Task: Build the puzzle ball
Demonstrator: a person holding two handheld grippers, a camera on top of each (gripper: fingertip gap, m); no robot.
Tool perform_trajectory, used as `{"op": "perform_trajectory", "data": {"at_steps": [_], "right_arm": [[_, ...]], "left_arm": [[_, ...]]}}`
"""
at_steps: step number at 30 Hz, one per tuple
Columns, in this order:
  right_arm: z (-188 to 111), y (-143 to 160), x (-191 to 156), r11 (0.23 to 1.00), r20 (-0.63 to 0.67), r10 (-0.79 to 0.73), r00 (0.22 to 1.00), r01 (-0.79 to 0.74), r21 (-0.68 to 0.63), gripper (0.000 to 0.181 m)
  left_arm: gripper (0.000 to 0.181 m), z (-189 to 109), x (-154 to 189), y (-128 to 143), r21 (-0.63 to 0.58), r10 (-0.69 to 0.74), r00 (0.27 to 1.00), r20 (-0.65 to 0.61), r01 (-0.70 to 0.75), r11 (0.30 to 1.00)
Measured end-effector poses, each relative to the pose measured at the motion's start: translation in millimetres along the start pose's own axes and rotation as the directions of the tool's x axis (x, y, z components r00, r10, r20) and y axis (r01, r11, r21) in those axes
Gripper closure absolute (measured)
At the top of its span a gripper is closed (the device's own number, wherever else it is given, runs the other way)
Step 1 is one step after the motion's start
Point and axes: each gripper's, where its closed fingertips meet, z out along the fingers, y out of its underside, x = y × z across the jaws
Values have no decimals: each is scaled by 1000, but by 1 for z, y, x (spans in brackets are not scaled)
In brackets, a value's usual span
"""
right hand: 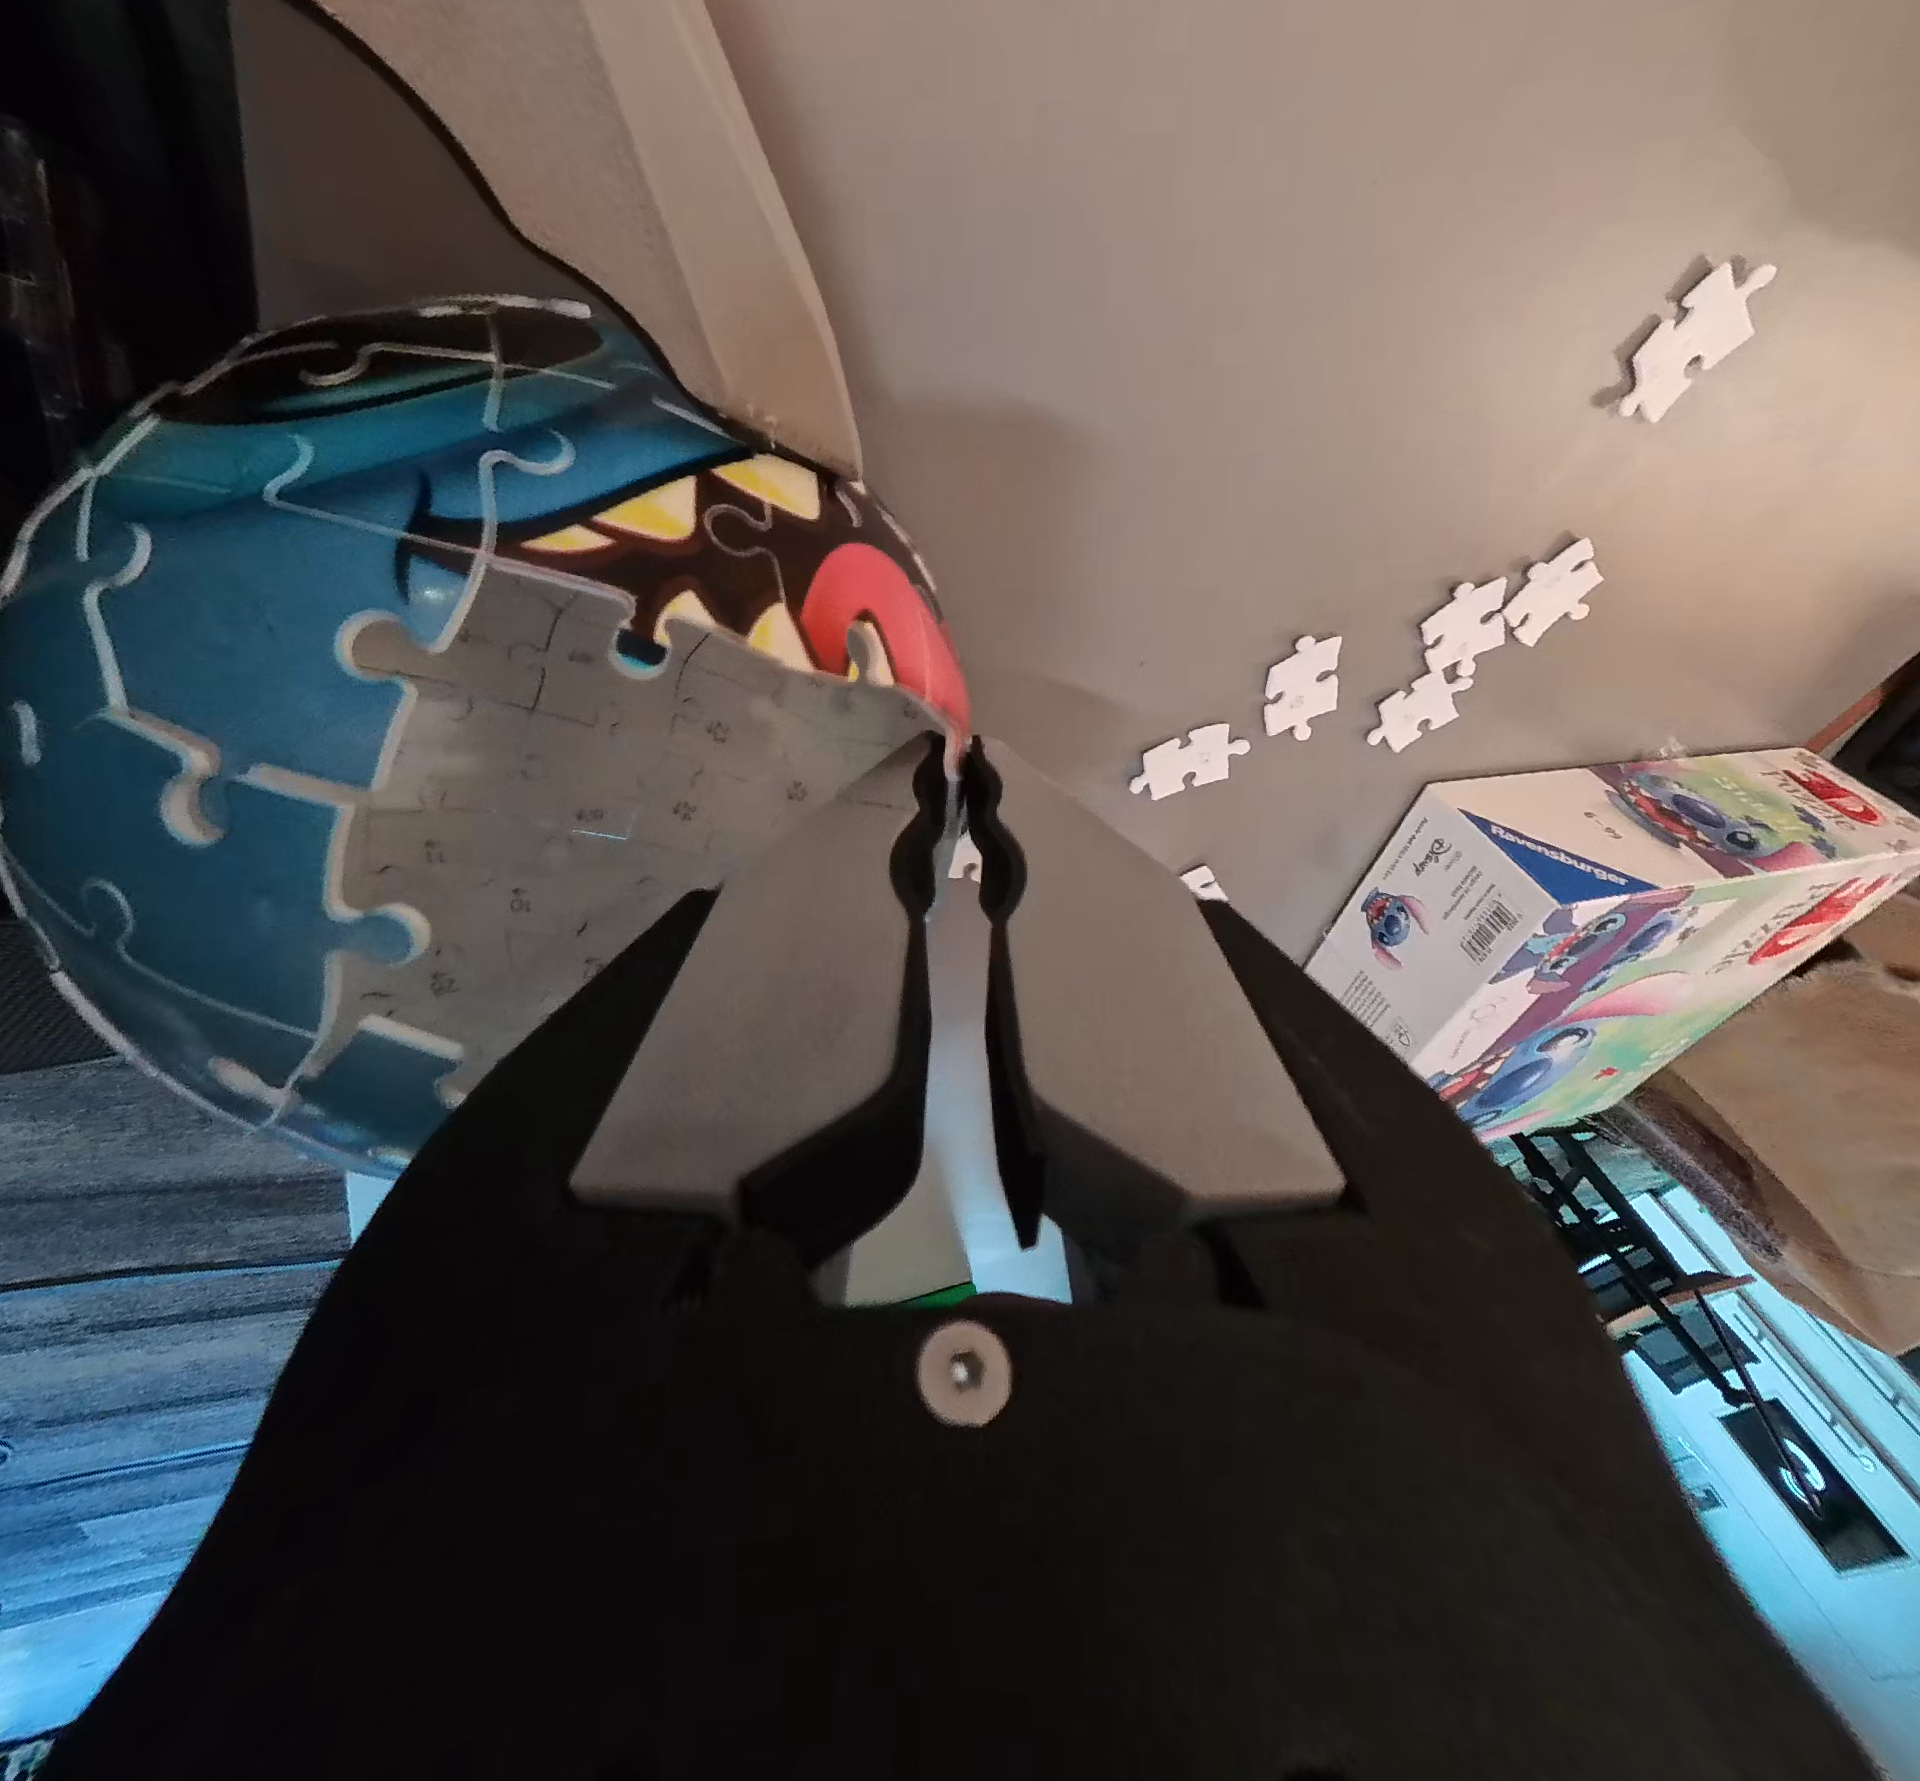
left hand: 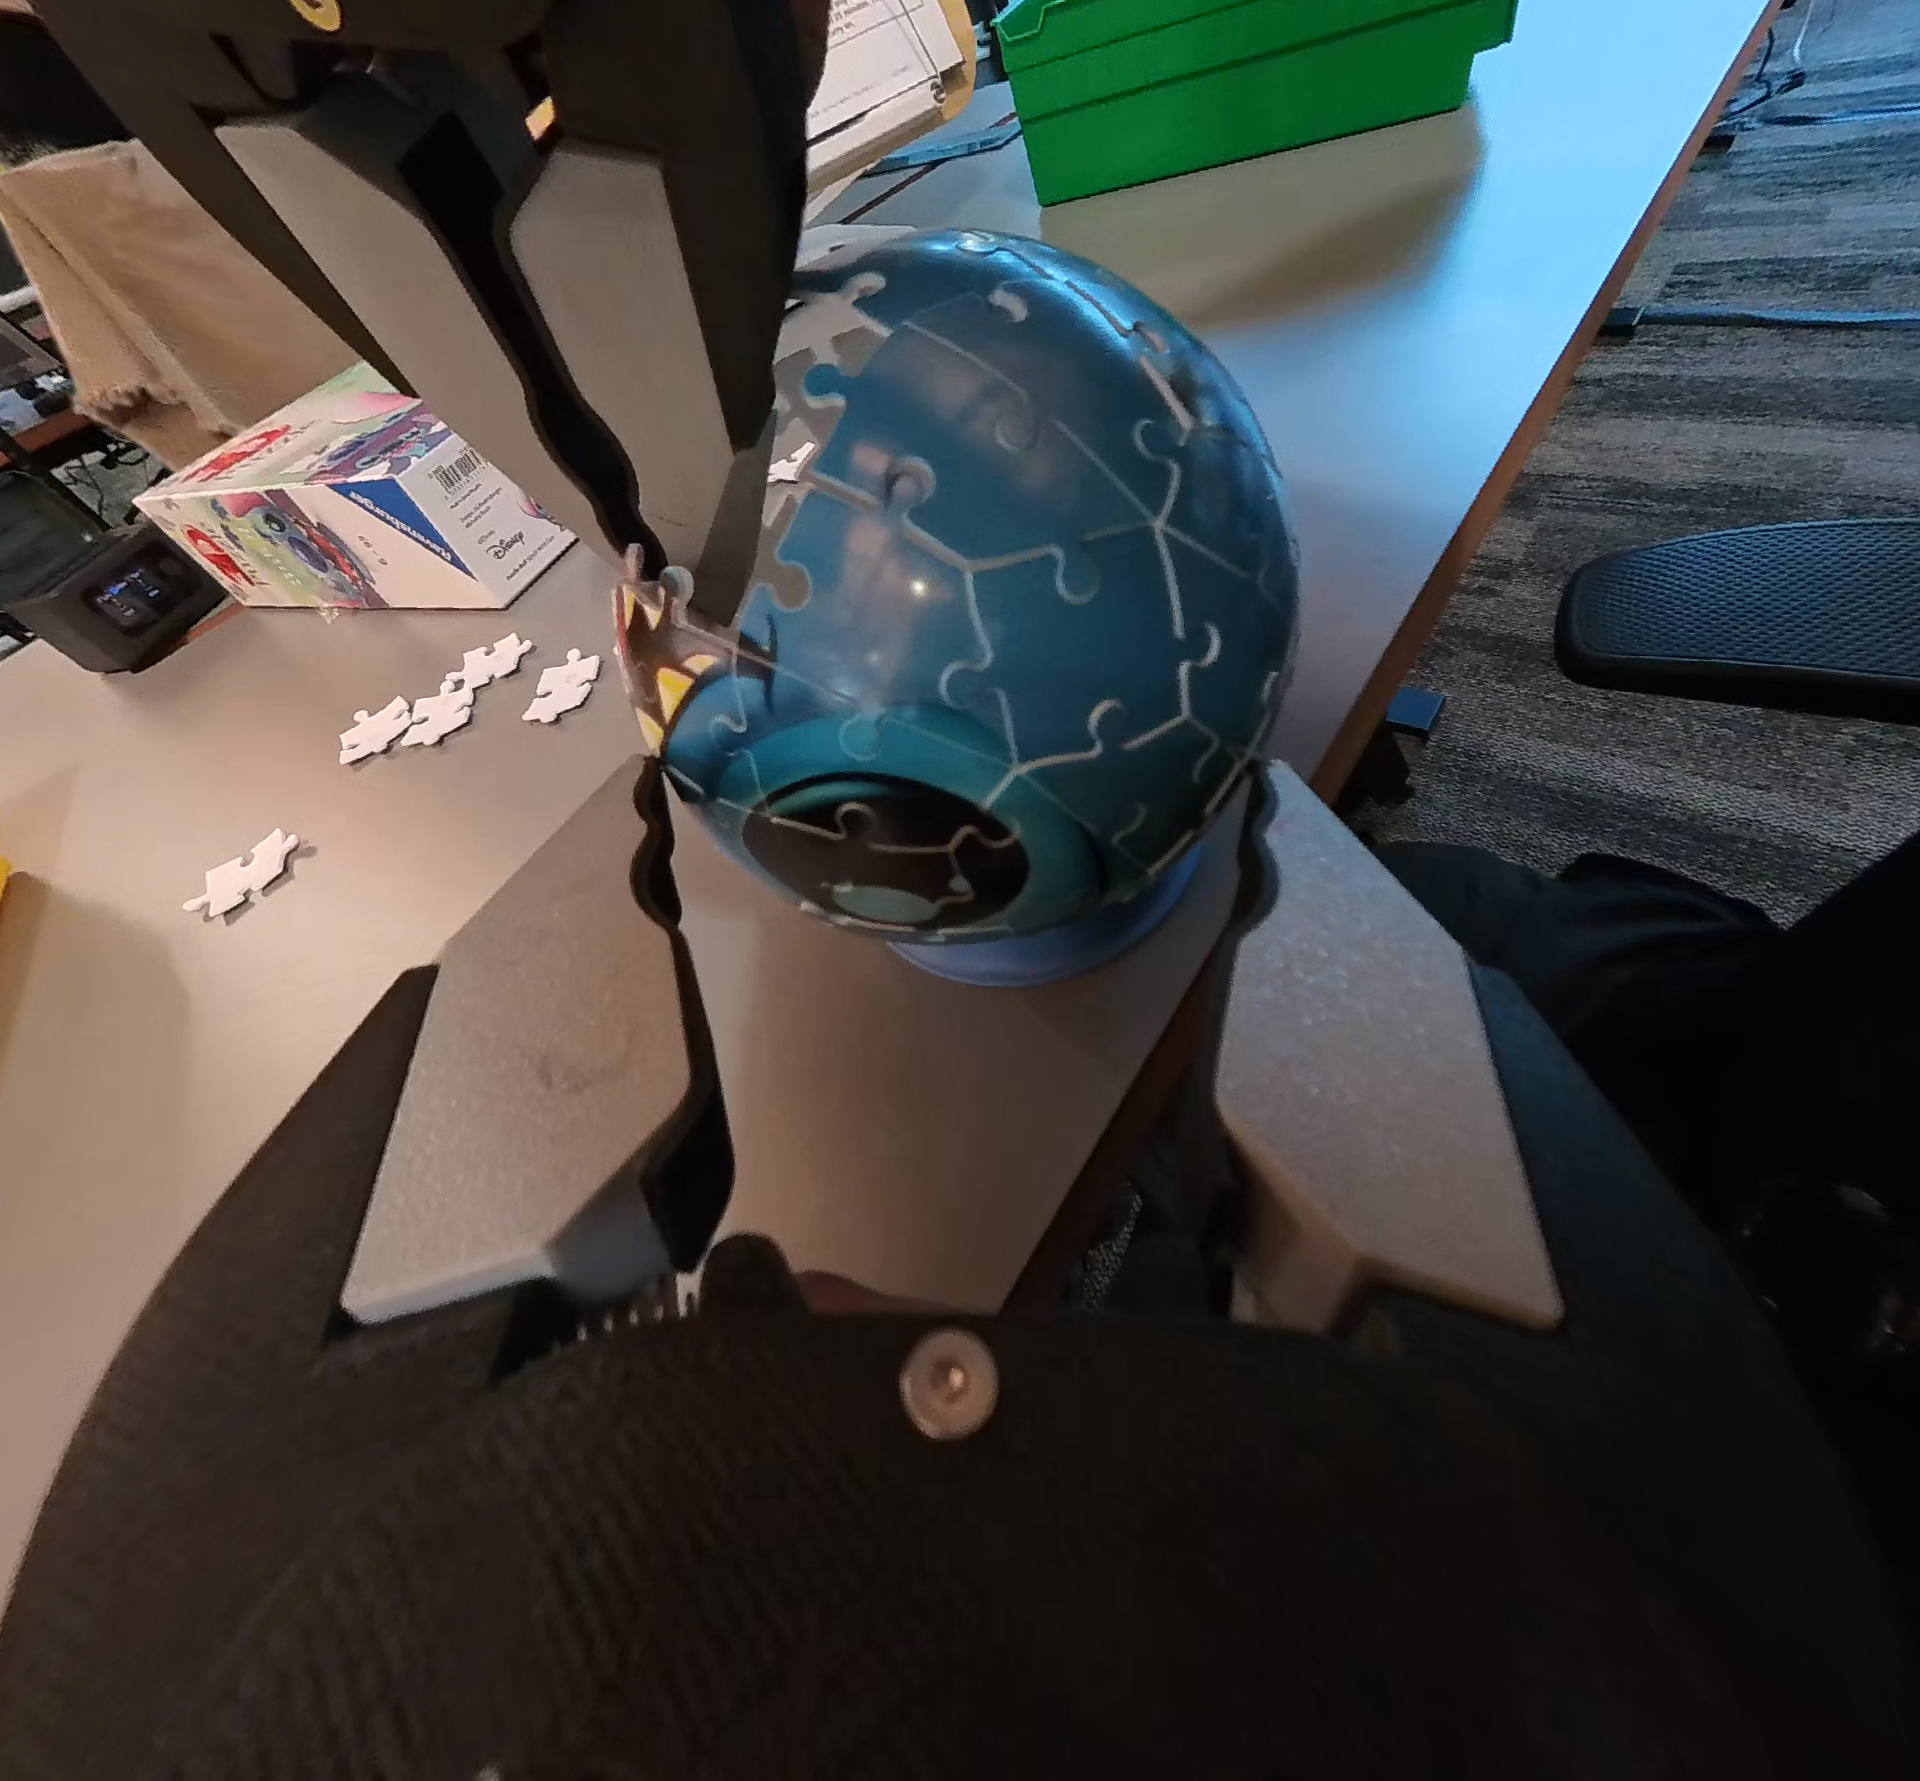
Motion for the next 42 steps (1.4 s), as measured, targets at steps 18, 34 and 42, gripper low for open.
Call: {"op": "perform_trajectory", "data": {"at_steps": [18, 34, 42], "right_arm": [[0, -1, -1, 1000, -3, 8, 1000, -8, -3, 181], [-1, 0, -2, 1000, -3, -2, 1000, 2, -9, 181], [-3, 2, -2, 1000, 22, 7, 1000, -7, -8, 178]], "left_arm": [[74, 0, 0, 0, 5, -2, 1000, -1, 2, 1000], [73, 1, 0, 1, 7, 5, 1000, 2, -5, 1000], [75, 1, 0, 1, 7, 36, 999, 12, -36, 999]]}}
